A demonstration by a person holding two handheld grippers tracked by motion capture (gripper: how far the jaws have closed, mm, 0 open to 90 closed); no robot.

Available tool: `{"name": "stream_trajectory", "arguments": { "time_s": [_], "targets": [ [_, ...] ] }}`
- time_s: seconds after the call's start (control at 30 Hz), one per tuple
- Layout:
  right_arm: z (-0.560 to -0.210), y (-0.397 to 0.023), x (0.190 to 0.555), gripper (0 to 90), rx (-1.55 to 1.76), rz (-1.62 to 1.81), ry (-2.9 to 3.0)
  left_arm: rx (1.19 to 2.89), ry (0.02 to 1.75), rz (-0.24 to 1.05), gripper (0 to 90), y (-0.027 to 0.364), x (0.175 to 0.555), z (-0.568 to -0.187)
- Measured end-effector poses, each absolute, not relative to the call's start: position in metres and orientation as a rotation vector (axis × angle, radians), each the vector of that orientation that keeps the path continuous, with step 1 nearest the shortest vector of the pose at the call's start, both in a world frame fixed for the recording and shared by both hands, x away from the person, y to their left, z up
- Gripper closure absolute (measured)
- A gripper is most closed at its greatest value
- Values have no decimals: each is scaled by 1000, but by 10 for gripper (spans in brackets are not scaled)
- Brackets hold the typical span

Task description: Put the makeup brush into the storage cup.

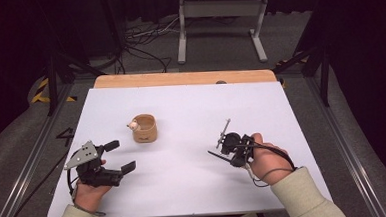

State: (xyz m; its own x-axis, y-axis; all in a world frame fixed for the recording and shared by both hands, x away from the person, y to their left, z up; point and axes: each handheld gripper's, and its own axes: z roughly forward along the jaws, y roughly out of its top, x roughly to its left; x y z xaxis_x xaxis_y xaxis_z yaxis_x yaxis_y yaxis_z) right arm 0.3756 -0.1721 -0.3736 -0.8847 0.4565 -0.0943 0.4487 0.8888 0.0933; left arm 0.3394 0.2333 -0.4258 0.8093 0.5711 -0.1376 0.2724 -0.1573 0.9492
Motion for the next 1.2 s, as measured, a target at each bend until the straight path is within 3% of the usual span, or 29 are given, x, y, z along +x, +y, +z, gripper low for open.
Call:
{"name": "stream_trajectory", "arguments": {
  "time_s": [0.37,1.2],
  "targets": [
    [-346,-145,372,835,513,141,2951,1799,558,249,33,212,345,-416],
    [-333,-96,360,834,163,113,3002,1899,375,101,56,161,349,-412]
  ]
}}
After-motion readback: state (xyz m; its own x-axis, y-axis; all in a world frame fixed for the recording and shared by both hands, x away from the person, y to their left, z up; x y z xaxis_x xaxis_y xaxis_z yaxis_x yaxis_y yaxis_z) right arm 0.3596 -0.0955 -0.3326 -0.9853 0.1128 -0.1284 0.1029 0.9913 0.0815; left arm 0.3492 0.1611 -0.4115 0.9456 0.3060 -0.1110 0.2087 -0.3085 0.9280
